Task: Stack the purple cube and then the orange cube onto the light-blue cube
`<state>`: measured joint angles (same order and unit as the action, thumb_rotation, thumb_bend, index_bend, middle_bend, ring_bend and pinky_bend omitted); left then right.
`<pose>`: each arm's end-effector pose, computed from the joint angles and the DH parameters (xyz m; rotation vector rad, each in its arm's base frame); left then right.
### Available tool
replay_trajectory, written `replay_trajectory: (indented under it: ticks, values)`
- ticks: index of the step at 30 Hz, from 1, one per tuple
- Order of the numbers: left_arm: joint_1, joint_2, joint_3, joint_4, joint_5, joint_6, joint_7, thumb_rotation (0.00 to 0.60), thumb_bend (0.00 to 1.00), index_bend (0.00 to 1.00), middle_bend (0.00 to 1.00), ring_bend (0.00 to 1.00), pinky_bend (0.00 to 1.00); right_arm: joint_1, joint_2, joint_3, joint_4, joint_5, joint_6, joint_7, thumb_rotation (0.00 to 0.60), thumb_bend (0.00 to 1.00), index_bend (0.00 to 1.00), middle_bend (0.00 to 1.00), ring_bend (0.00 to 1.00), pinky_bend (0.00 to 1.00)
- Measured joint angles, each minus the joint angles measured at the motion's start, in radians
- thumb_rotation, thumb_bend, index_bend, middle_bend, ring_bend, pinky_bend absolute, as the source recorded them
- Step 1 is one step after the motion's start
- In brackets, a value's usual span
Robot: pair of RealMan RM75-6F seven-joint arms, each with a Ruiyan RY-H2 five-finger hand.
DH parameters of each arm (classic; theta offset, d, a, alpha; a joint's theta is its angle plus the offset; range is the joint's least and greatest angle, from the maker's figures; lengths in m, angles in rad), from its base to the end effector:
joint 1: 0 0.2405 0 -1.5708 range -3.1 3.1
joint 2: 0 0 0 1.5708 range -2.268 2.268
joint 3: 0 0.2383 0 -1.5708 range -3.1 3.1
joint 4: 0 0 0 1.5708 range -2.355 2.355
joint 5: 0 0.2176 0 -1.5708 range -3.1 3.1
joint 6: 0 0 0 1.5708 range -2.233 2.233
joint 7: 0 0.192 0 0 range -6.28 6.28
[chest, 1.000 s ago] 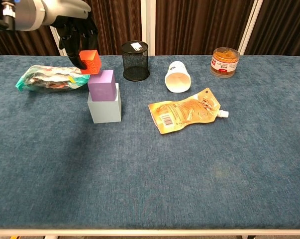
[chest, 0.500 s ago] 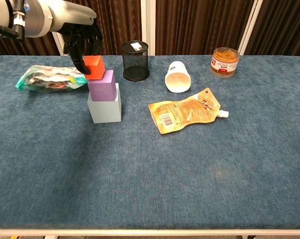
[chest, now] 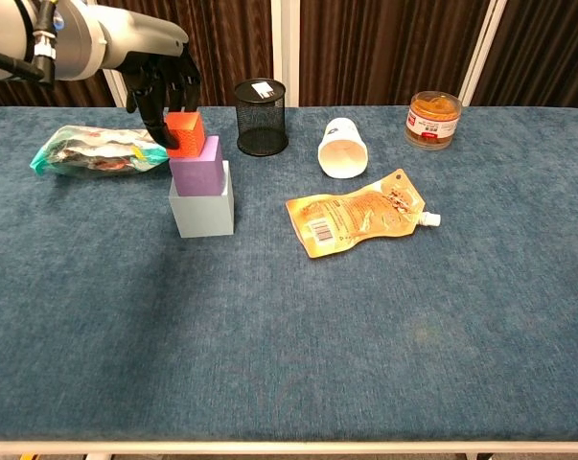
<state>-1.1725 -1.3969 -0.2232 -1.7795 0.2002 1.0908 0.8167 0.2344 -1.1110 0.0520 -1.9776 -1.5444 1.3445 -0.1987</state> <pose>-0.0519 0.3992 -0.0146 -1.8001 -1.0365 -0.5979 -0.1753 -0.2468 0.0952 1.6093 -0.9865 1.0977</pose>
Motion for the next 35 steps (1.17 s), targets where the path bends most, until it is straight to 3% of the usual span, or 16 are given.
replay_trajectory:
  ticks: [4,12,17,20,24,28,32,35]
  values:
    - [0.01,0.007,-0.008,-0.004,0.019,-0.016,-0.037,0.6,0.13,0.22,0.48,0.42,0.53,0.001,0.0,0.002,-0.001,0.006,-0.001,-0.002,0.6,0.13,0.0,0.07,0.0,0.0]
    - [0.022,0.07,-0.001,-0.055,0.026,-0.023,-0.046,0.6,0.09,0.19,0.35,0.31,0.42,0.0,0.005,0.004,-0.003,0.013,-0.002,0.003,0.6,0.13,0.0,0.07,0.0,0.0]
    - [0.03,0.17,0.067,-0.134,-0.04,0.03,0.042,0.6,0.09,0.19,0.31,0.26,0.36,0.0,0.008,0.001,-0.004,0.009,-0.004,0.007,0.6,0.13,0.0,0.07,0.0,0.0]
    - [0.069,0.206,0.117,-0.155,-0.014,0.098,0.051,0.6,0.09,0.19,0.26,0.23,0.31,0.0,0.009,-0.003,-0.005,0.003,-0.005,0.007,0.6,0.13,0.0,0.07,0.0,0.0]
    - [0.147,0.211,0.177,-0.132,0.161,0.15,-0.02,0.6,0.09,0.19,0.22,0.2,0.28,-0.001,0.006,-0.002,-0.002,-0.009,0.003,0.011,0.6,0.13,0.0,0.07,0.0,0.0]
    - [0.258,0.196,0.245,-0.036,0.459,0.239,-0.15,0.6,0.09,0.19,0.22,0.18,0.26,-0.002,-0.001,-0.001,0.004,-0.019,0.011,0.006,0.6,0.13,0.0,0.06,0.0,0.0]
    - [0.423,0.175,0.321,0.101,0.761,0.352,-0.308,0.6,0.09,0.19,0.22,0.18,0.25,-0.003,-0.007,-0.004,0.004,-0.027,0.013,-0.004,0.6,0.13,0.0,0.06,0.0,0.0]
    - [0.547,0.167,0.364,0.158,0.888,0.431,-0.382,0.6,0.09,0.19,0.22,0.18,0.25,-0.002,-0.008,-0.006,0.002,-0.028,0.01,-0.01,0.6,0.13,0.0,0.06,0.0,0.0]
